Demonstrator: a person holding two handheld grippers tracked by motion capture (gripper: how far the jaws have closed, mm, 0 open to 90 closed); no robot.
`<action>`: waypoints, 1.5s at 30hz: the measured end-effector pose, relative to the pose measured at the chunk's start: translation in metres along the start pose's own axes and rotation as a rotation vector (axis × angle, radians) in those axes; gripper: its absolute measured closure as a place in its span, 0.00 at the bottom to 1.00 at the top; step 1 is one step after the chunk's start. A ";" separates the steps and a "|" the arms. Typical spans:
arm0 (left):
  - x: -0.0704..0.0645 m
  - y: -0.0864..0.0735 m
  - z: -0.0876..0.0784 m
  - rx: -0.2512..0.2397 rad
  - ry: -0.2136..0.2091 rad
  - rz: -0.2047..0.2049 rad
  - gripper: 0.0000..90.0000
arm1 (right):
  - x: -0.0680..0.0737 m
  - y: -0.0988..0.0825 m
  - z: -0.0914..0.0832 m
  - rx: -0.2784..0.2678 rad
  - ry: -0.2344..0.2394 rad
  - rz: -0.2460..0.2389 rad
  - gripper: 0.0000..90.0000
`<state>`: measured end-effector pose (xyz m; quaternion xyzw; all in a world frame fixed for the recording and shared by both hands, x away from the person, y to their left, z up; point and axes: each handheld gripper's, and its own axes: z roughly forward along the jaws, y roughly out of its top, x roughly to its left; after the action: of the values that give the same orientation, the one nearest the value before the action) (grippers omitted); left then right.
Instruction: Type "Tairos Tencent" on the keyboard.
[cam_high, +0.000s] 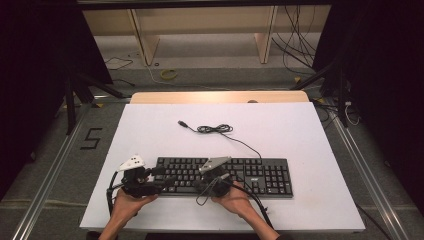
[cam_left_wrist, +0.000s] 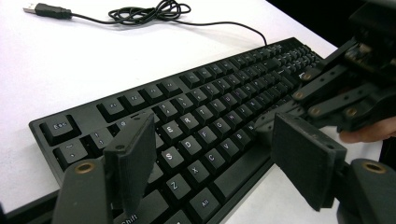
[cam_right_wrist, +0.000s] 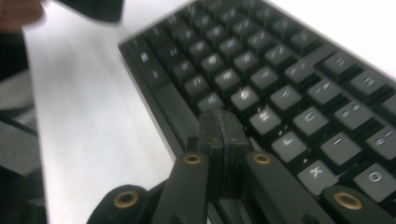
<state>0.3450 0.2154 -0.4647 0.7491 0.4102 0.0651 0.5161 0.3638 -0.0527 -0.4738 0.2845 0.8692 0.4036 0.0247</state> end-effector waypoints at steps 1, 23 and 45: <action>0.000 0.000 0.000 0.001 0.001 -0.001 0.34 | 0.000 0.001 -0.002 -0.011 0.002 0.002 1.00; 0.004 0.000 0.000 0.006 0.012 -0.003 0.34 | -0.022 0.015 -0.023 -0.077 -0.035 0.065 0.78; 0.008 0.002 -0.001 0.137 0.096 0.009 0.65 | -0.031 0.039 -0.007 -0.055 -0.044 0.089 0.65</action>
<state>0.3504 0.2214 -0.4650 0.7805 0.4344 0.0752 0.4432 0.4068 -0.0531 -0.4472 0.3309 0.8435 0.4218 0.0337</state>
